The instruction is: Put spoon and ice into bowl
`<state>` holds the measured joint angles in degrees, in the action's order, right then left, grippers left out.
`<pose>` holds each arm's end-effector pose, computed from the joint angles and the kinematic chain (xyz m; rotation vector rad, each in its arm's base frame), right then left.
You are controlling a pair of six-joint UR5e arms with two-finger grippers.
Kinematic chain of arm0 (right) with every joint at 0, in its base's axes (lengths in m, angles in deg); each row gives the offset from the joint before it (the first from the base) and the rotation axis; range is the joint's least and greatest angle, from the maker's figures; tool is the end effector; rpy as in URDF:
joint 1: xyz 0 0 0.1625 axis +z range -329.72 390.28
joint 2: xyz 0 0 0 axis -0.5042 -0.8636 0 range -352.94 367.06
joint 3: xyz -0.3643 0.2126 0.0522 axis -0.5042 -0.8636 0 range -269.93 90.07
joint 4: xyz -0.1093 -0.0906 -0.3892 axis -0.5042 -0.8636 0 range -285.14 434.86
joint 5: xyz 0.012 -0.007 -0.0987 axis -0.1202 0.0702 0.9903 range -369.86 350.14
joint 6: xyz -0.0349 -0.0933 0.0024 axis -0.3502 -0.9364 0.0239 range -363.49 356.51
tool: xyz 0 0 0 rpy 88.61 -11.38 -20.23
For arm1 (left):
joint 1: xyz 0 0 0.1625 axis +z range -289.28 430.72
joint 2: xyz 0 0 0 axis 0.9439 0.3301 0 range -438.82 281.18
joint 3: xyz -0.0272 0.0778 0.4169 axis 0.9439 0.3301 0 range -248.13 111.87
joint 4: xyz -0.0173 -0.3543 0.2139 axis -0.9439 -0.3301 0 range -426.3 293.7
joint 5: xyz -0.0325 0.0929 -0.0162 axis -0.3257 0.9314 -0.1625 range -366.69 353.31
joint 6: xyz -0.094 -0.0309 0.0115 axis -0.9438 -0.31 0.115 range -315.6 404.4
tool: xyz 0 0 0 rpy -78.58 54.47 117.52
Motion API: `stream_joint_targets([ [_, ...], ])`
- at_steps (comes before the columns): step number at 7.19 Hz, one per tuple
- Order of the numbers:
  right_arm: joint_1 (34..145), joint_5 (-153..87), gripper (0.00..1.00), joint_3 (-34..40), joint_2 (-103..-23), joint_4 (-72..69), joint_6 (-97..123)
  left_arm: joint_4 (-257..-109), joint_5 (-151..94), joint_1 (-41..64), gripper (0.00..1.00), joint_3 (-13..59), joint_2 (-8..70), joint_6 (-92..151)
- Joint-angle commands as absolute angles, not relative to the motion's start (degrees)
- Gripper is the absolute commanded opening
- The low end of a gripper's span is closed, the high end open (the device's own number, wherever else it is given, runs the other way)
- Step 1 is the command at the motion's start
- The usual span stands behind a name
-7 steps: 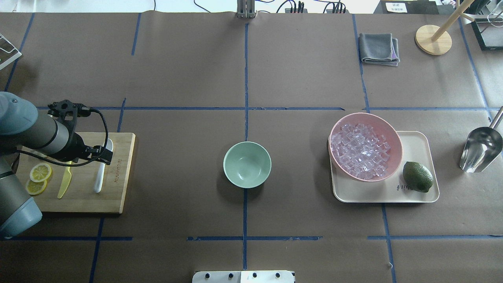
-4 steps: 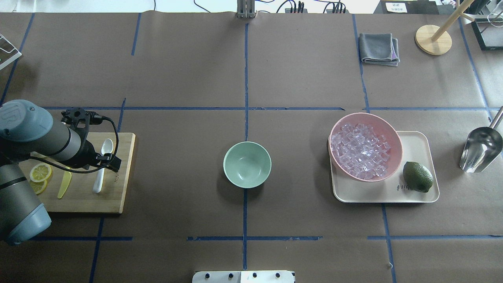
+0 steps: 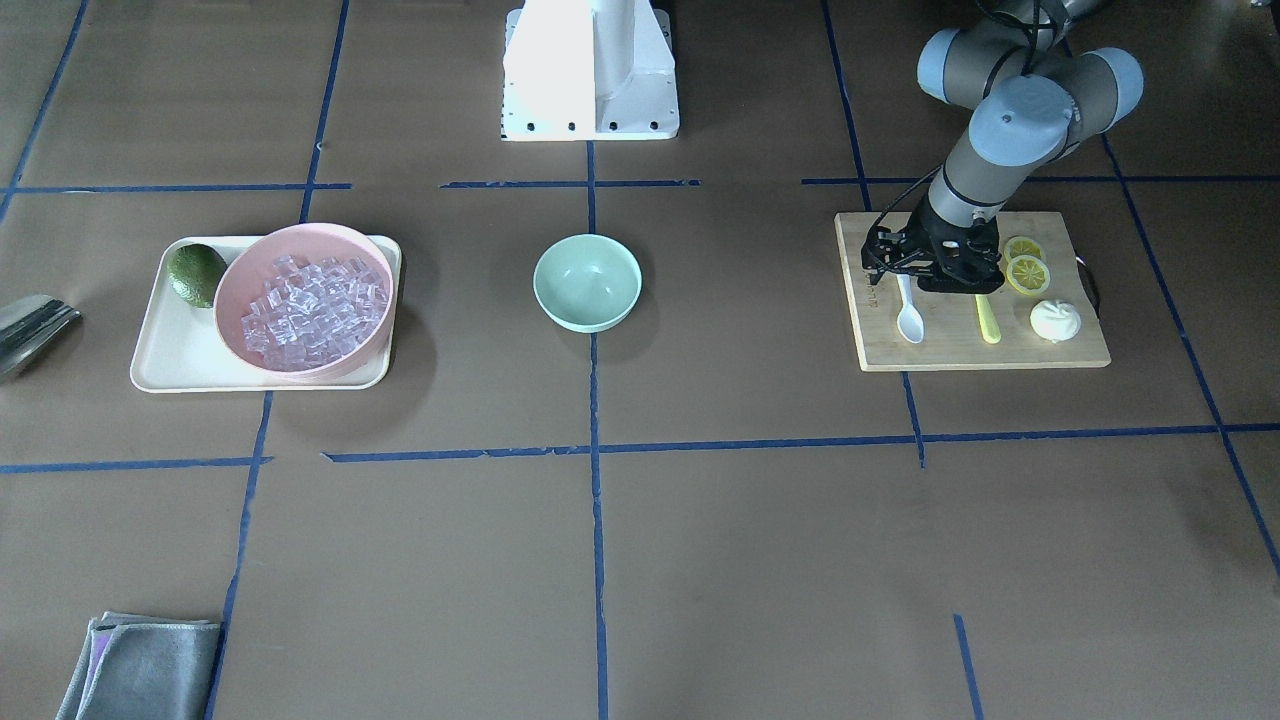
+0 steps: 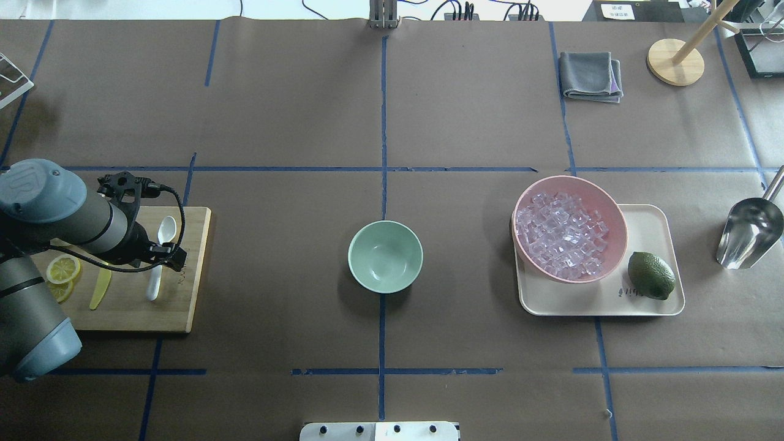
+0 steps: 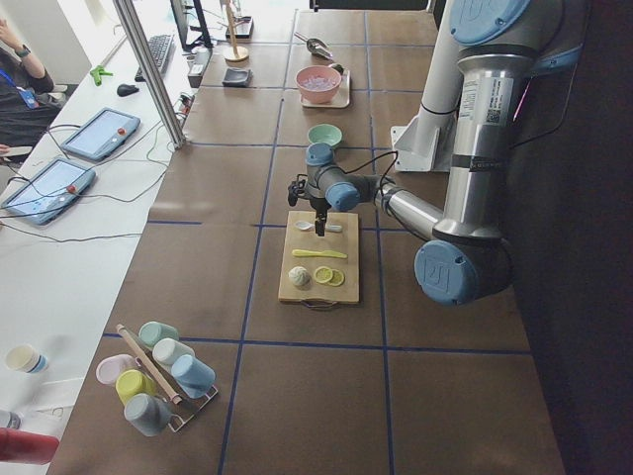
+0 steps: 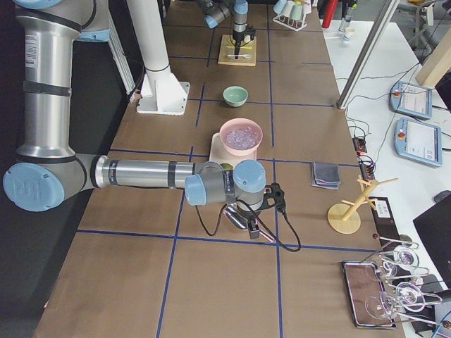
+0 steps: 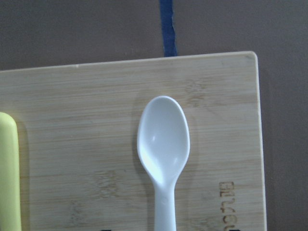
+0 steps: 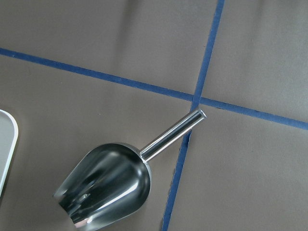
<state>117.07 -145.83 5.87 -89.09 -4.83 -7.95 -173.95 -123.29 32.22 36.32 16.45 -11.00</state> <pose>0.0361 -0.4596 0.6385 0.1733 -0.7995 -0.1957 0.3685 -0.4066 0.4636 0.0218 0.7802 0.0866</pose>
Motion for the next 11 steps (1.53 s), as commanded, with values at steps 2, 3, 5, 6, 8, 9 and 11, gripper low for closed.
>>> stream_joint_targets([
  [2,117.11,-145.83,1.00,5.96,-89.09,-4.76,-7.98,-173.88,-123.24,32.23,0.15,36.28,16.28,-11.32],
  [3,117.11,-145.83,1.00,6.05,-89.09,-4.76,-7.98,-173.88,-123.24,32.14,0.07,36.54,16.19,-11.41],
  [5,117.11,-145.83,1.00,6.05,-89.09,-4.76,-7.89,-173.88,-123.24,31.79,0.02,37.77,16.28,-11.58],
  [6,117.11,-145.83,1.00,6.14,-89.09,-4.76,-7.97,-173.88,-122.89,31.53,0.02,39.08,16.45,-11.59],
  [8,117.11,-146.01,1.00,6.31,-89.09,-4.76,-7.89,-173.88,-118.68,31.78,0.02,40.76,20.55,-10.71],
  [9,117.11,-146.09,1.00,6.31,-89.09,-4.76,-7.97,-173.79,-118.93,32.22,0.04,40.59,25.28,-10.36],
  [11,117.11,-146.71,1.00,6.31,-89.18,-4.76,-7.98,-173.53,-119.02,36.86,0.04,39.28,33.99,-9.48],
])
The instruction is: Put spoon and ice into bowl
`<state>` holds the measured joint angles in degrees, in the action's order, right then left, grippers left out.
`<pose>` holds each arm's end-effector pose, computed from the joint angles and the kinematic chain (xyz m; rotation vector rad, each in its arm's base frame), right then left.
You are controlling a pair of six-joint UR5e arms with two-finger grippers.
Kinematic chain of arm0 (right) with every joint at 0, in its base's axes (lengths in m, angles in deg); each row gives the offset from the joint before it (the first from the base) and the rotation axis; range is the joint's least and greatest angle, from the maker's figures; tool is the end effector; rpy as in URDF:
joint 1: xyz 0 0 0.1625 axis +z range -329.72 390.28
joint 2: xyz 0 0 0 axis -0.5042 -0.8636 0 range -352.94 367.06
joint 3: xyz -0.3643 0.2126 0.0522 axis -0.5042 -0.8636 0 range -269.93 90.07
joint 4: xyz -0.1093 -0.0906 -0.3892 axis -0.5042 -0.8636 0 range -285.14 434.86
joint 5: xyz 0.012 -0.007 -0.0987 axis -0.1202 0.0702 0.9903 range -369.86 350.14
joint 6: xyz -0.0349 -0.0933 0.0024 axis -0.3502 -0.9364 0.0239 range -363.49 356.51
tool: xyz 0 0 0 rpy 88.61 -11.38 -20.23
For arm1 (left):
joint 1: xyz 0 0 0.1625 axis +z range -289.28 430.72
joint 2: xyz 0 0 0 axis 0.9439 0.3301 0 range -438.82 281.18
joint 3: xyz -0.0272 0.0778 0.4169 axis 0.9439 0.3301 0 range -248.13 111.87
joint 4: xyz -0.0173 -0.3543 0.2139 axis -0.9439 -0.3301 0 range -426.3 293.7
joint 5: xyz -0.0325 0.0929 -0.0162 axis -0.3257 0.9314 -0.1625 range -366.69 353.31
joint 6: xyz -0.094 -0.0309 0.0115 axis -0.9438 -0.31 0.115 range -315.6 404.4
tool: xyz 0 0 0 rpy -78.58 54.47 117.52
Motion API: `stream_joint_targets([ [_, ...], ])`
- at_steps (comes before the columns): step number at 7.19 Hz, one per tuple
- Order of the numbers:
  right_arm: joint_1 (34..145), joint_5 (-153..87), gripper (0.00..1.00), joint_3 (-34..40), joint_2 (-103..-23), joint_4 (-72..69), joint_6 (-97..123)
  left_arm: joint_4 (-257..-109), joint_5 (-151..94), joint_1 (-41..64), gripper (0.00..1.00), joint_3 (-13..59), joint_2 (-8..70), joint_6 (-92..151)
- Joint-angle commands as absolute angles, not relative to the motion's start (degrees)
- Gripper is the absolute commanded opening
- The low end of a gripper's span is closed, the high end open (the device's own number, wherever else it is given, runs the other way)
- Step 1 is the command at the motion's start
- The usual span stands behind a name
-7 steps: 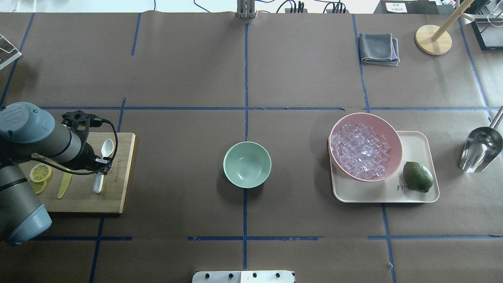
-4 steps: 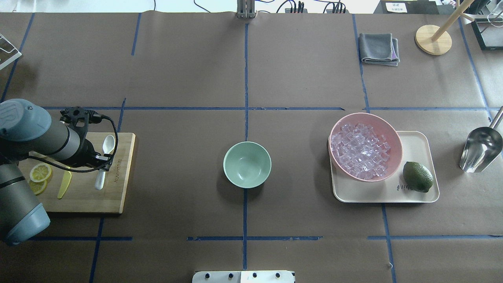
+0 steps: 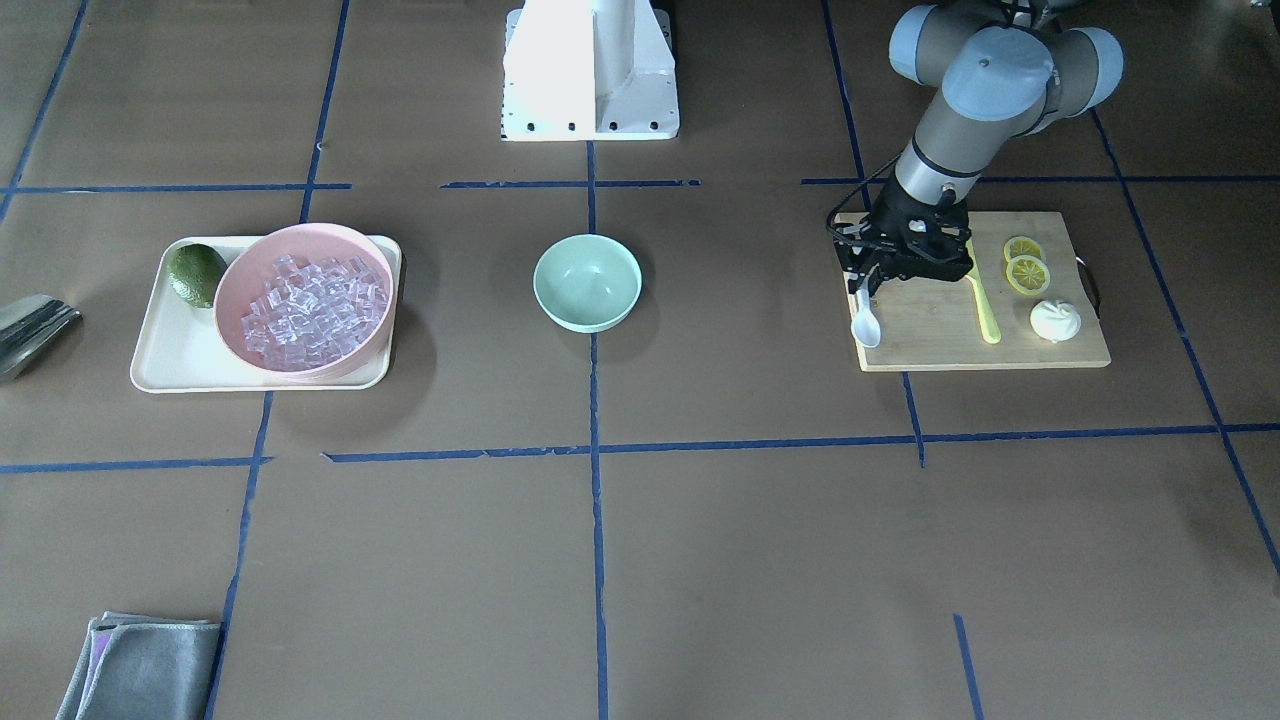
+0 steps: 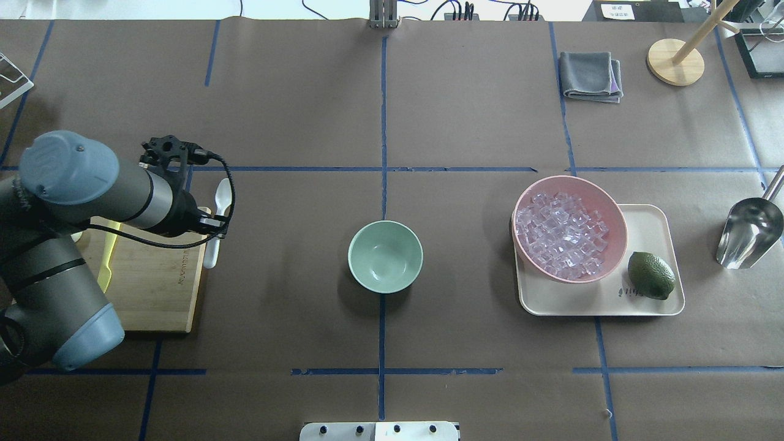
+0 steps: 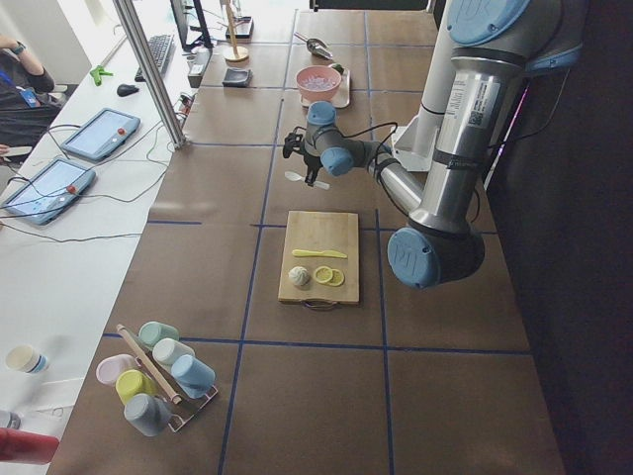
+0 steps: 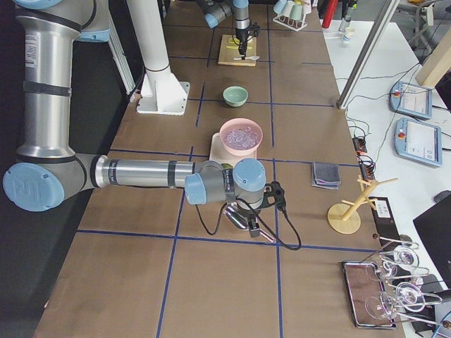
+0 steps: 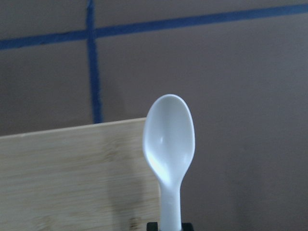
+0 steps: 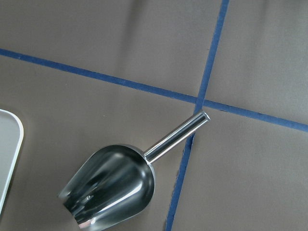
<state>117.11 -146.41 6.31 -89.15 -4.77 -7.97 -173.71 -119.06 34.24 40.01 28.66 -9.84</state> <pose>0.0358 -0.4594 0.6343 0.1808 -0.8093 -0.1992 0.4096 -0.4216 0.3152 0.2460 0.9509 0.1689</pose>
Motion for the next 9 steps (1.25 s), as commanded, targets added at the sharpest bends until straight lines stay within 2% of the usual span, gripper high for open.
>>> stream_joint_targets([
  [1,117.11,-146.71,1.00,6.31,-89.36,-4.76,-7.98,-173.27,-119.02,37.76,0.04,37.62,37.60,-10.08],
  [4,117.11,-146.89,1.00,6.14,-89.36,-4.85,-7.89,-166.15,-118.67,42.23,0.04,35.76,45.26,-10.35],
  [7,117.11,-146.89,1.00,5.88,-89.36,-4.85,-7.89,-166.14,-116.65,44.18,0.06,28.22,51.42,-11.31],
  [8,117.11,-146.89,1.00,5.88,-89.36,-4.85,-7.89,-166.14,-116.64,44.53,0.11,26.54,53.26,-13.32],
  [9,117.11,-146.89,1.00,5.79,-89.36,-4.85,-7.89,-166.23,-116.73,45.14,0.28,26.00,53.54,-13.60],
])
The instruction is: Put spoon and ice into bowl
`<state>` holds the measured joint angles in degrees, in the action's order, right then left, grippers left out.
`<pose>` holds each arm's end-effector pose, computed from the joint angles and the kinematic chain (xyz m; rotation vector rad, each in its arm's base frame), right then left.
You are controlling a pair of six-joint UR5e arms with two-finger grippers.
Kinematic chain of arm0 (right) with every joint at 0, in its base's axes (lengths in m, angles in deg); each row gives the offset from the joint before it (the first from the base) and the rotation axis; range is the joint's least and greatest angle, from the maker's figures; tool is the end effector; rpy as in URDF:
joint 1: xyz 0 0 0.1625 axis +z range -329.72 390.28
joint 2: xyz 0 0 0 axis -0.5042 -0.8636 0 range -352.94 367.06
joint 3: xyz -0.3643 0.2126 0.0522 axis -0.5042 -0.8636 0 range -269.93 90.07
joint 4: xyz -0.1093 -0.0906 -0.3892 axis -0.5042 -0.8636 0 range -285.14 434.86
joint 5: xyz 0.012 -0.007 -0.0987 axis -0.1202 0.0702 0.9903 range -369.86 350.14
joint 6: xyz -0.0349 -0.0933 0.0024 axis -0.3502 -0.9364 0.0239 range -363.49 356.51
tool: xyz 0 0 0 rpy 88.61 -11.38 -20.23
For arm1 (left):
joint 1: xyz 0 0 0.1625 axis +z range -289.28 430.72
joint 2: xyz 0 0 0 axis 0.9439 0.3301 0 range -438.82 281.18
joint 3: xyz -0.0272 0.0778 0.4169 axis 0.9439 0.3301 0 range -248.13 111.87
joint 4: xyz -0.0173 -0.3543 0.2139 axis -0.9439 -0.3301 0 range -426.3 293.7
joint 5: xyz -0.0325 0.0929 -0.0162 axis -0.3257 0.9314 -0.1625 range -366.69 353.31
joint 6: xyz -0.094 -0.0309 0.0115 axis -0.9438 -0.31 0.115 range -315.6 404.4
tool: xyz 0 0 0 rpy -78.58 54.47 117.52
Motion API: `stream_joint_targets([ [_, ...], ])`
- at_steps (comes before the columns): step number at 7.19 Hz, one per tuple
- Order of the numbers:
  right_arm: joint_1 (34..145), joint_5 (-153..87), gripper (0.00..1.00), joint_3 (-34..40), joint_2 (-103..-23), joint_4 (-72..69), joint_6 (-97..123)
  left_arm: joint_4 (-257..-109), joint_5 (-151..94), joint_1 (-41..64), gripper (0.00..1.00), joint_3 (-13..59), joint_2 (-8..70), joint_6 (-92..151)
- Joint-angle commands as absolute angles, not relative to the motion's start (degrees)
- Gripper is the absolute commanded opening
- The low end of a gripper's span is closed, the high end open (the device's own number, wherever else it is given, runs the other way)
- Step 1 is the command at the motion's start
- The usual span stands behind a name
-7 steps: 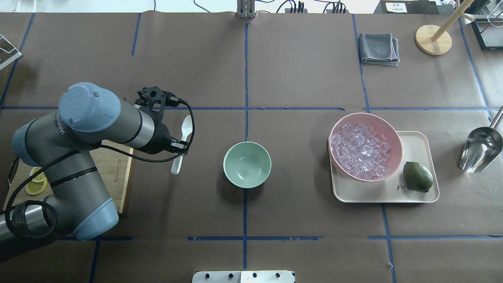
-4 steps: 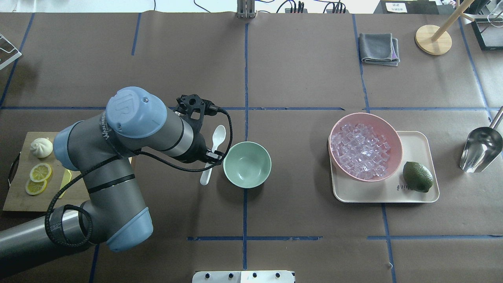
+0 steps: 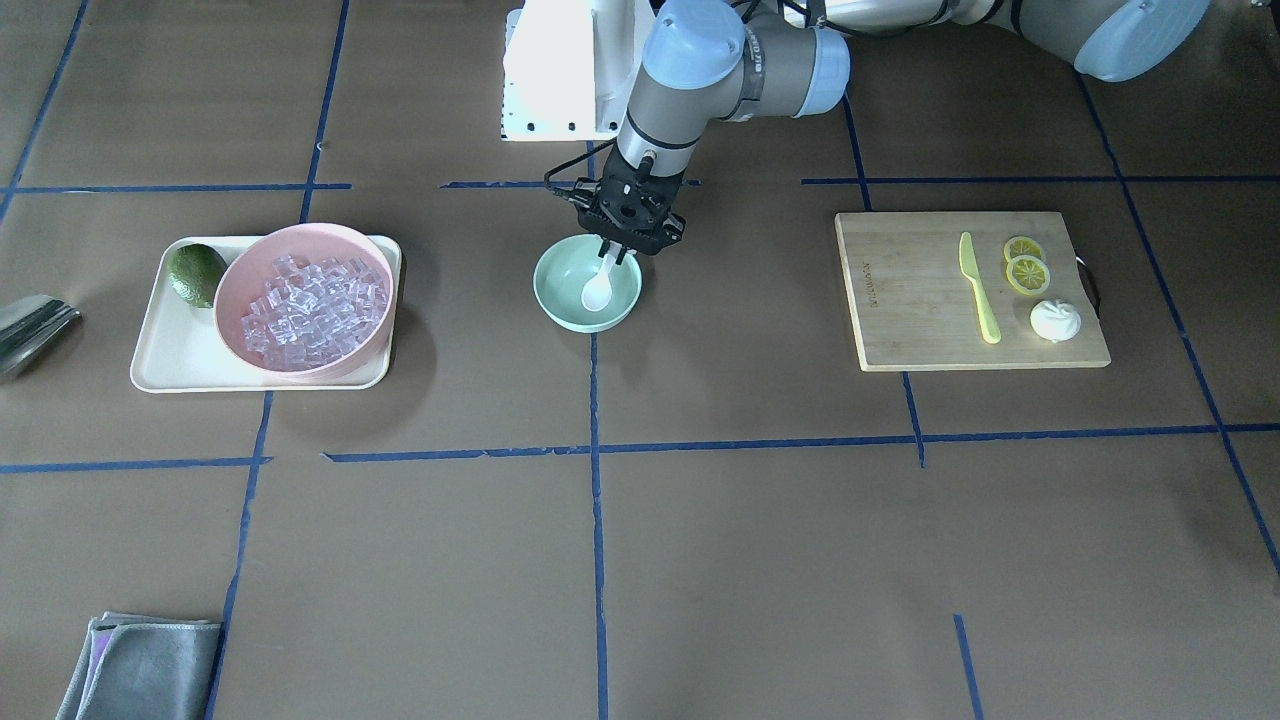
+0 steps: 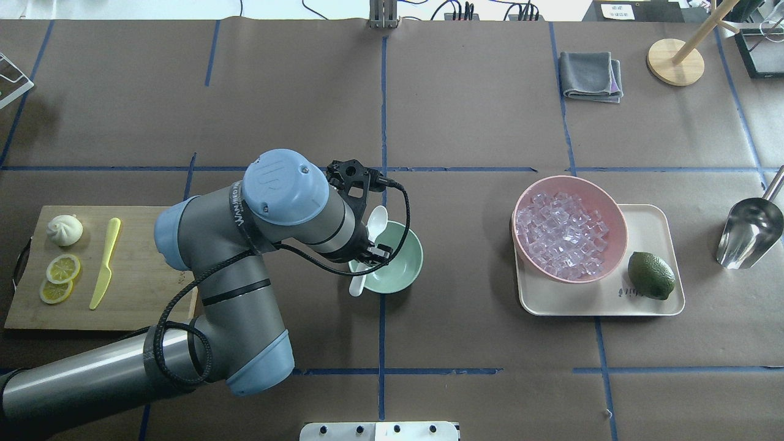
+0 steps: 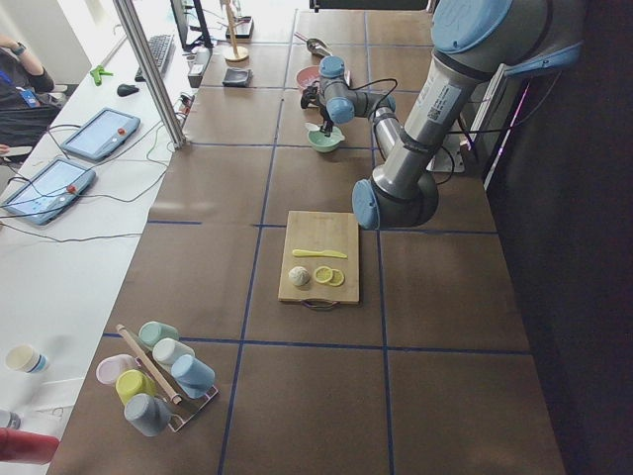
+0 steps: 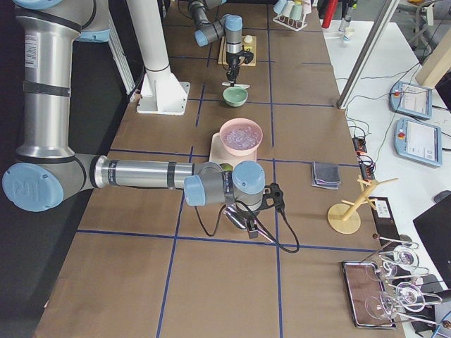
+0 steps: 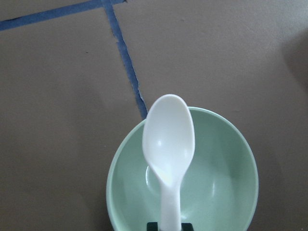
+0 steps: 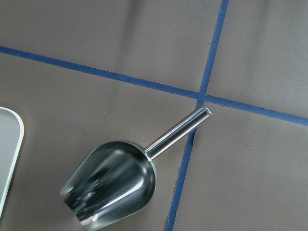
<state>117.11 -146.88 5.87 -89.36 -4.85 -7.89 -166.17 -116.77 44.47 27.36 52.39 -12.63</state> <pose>0.0353 -0.4570 0.6394 0.1681 -0.8180 -0.1933 0.5678 -0.3906 0.1651 0.2037 1.0102 0.2795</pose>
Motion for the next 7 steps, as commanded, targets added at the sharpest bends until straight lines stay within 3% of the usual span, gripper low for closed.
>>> stream_joint_targets([
  [1,117.11,-146.80,1.00,5.61,-89.36,-4.85,-7.89,-166.23,-116.73,45.41,0.45,25.30,53.55,-13.69],
  [2,117.11,-146.80,1.00,5.61,-89.44,-4.85,-7.89,-166.23,-116.73,45.41,0.76,25.12,53.46,-13.69],
  [4,117.11,-146.80,1.00,5.61,-89.45,-4.85,-7.89,-166.23,-116.73,45.41,0.99,25.64,53.20,-13.52],
  [6,117.11,-146.71,1.00,5.79,-89.45,-4.85,-7.89,-162.92,-117.26,43.32,0.99,26.52,52.67,-11.95],
  [7,117.11,-146.71,1.00,5.79,-89.36,-4.85,-7.80,-154.54,-117.09,41.91,0.99,29.75,52.49,-5.76],
])
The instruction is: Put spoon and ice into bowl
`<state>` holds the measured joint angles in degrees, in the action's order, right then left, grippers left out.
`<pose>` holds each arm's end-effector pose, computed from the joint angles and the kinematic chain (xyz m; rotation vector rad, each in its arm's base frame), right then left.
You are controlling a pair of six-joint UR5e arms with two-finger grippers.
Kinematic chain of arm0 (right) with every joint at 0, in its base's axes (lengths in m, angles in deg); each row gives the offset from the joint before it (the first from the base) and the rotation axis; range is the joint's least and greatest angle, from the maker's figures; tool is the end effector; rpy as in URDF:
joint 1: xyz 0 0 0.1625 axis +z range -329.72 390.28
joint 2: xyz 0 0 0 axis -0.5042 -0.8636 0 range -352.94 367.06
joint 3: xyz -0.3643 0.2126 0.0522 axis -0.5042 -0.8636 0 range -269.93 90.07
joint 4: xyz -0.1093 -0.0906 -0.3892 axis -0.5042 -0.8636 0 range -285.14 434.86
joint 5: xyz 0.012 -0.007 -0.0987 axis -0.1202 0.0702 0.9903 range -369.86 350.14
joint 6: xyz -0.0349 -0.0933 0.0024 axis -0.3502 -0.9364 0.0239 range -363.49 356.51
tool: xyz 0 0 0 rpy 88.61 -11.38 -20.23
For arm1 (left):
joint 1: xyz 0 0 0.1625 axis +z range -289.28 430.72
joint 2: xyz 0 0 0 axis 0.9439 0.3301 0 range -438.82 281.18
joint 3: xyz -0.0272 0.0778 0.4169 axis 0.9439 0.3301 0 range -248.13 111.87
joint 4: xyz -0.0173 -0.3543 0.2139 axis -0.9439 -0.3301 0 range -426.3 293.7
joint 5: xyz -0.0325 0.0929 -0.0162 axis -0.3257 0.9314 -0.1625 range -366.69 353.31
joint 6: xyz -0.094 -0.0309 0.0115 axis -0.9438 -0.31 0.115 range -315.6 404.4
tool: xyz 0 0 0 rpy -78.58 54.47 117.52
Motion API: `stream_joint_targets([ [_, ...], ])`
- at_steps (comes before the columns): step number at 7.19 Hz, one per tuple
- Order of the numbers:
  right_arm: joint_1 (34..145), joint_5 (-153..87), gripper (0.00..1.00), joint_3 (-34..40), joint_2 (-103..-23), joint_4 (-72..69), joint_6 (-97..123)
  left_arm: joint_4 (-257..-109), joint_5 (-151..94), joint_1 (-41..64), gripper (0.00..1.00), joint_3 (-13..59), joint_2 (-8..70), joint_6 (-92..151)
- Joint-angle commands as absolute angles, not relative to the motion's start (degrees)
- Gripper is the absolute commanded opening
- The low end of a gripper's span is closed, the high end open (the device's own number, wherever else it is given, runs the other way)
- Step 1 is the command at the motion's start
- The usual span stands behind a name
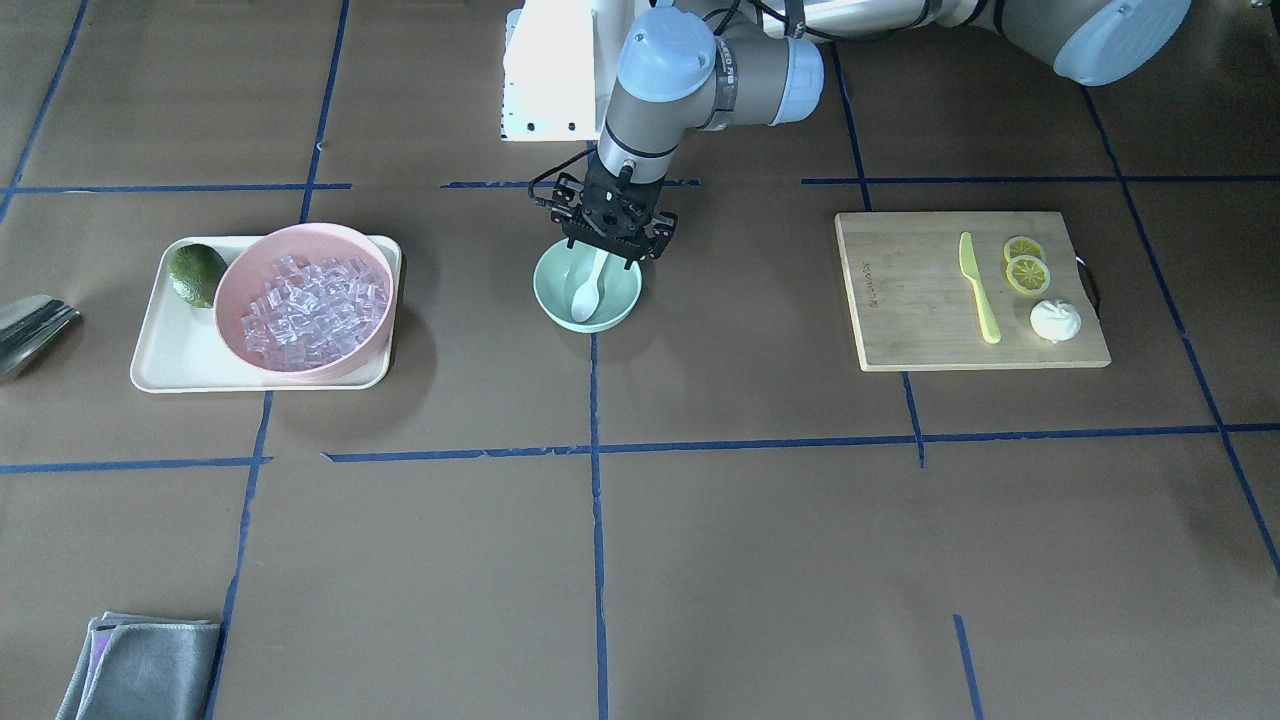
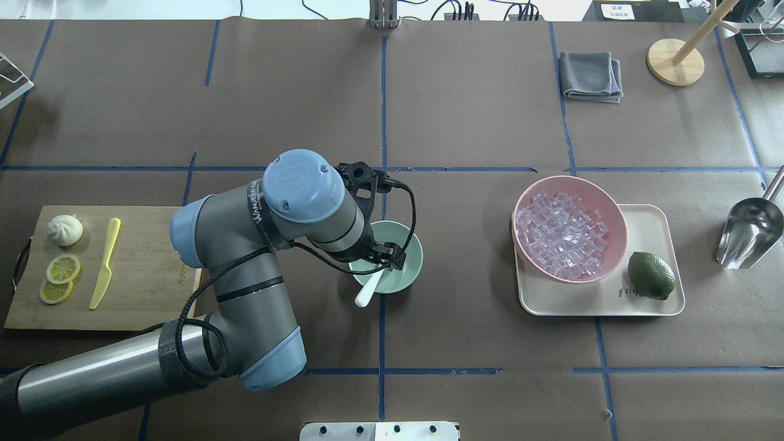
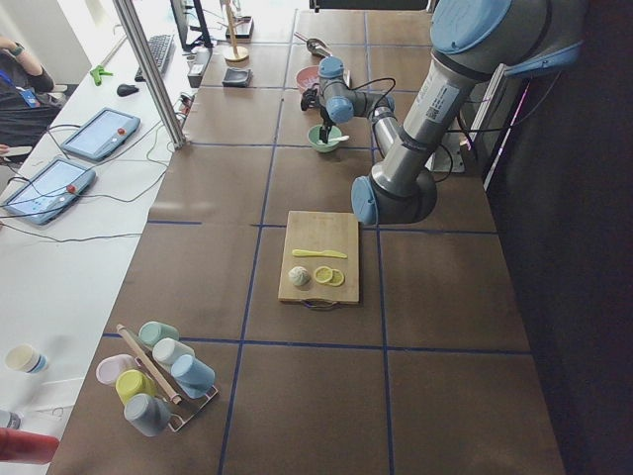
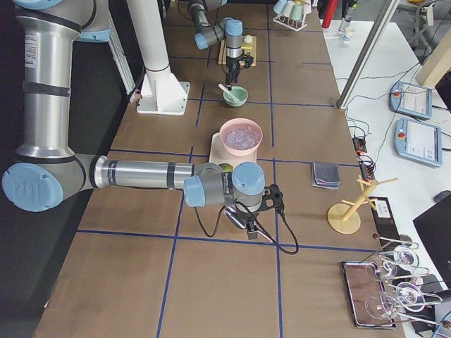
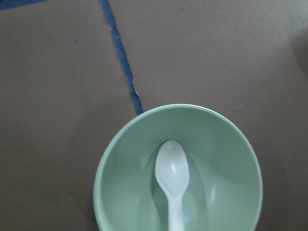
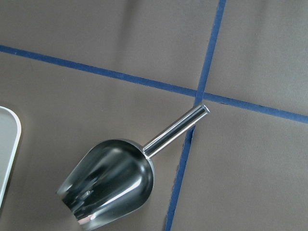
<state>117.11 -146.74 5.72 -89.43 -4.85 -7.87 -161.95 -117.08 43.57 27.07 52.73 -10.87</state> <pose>0.0355 -0.4563 0.6414 0.1644 -0.8157 -0.1912 0.5649 -0.4006 0.1729 0.1820 0.9481 0.2844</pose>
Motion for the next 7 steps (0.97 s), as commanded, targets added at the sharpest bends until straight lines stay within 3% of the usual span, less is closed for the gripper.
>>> stream_joint_targets([
  [1,117.02,-146.88,1.00,5.87,-89.36,-4.77,-6.23,-147.49,-117.08,39.55,0.99,34.13,50.49,-0.39],
  [3,116.06,-146.97,1.00,6.31,-89.01,-4.59,-5.34,-143.39,-122.05,28.08,0.99,40.92,42.07,17.39],
  [7,111.33,-148.91,1.00,10.07,-84.97,-4.59,4.73,-144.70,-136.07,3.53,1.00,41.82,22.21,31.47],
])
